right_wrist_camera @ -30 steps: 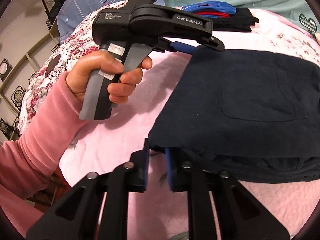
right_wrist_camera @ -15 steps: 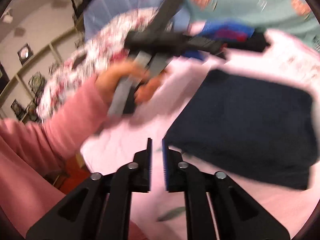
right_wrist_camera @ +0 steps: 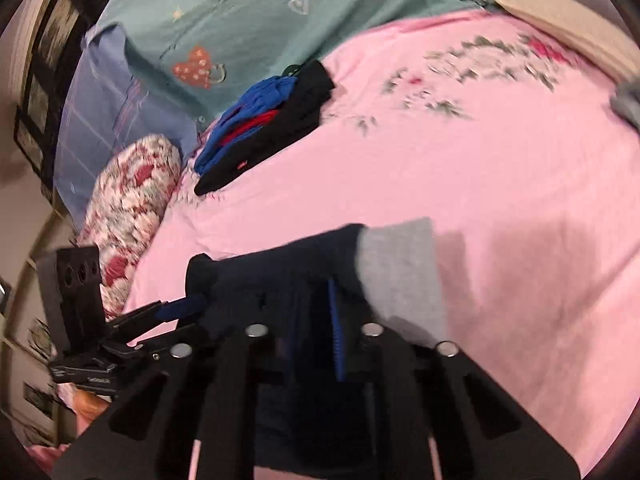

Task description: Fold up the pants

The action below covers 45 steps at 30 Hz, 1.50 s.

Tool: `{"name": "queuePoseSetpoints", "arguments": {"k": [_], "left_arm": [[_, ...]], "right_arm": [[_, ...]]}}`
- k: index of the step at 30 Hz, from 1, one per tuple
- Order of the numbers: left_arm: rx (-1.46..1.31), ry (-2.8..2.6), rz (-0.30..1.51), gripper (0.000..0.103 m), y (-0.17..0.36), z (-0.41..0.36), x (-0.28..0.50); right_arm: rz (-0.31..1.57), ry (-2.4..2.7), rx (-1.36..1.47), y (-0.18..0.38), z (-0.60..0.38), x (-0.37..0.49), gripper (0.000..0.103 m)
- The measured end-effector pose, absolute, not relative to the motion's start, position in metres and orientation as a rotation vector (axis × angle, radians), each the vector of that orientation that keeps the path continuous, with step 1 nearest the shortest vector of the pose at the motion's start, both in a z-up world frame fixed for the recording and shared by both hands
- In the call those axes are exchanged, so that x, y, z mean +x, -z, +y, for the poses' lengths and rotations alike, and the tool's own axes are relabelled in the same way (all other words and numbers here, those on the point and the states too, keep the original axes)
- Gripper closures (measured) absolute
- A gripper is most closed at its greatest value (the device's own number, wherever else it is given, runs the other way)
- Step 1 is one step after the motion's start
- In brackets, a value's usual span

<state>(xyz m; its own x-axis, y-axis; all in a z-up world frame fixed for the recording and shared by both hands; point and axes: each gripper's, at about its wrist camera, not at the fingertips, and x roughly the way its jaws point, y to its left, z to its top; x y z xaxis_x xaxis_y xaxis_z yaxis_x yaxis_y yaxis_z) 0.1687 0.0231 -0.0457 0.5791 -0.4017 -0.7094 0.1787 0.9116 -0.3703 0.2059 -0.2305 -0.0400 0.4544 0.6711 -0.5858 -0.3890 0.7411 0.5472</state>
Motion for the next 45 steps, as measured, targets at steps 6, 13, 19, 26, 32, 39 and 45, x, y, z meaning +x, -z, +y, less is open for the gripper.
{"name": "queuePoseSetpoints", "arguments": {"k": [6,13,19,26,32,39,45], "left_arm": [[-0.326,0.267,0.877,0.016,0.028,0.054,0.151],[-0.386,0.309,0.831,0.011,0.010,0.051,0.115],[-0.297,0.213,0.947,0.009,0.057,0.031,0.106],[-0.607,0.305,0.955,0.010,0.026,0.077,0.091],[-0.812,0.377,1.038,0.010,0.044,0.086,0.084],[-0.882,0.397,1.081,0.010,0.060,0.082,0.081],[-0.908,0.397,1.105,0.010,0.067,0.080,0.087]], "right_arm": [[0.833,-0.617,0.430,0.027,-0.260,0.180,0.089],[0.791,-0.859,0.293,0.009,-0.226,0.135,0.086],[0.931,-0.780,0.402,0.046,-0.247,0.150,0.086],[0.735,-0.880,0.216,0.005,-0.228,0.109,0.071],[0.747,-0.886,0.194,0.014,-0.223,0.108,0.071],[0.759,-0.880,0.205,0.019,-0.230,0.109,0.071],[0.767,-0.891,0.213,0.021,-0.230,0.111,0.071]]}}
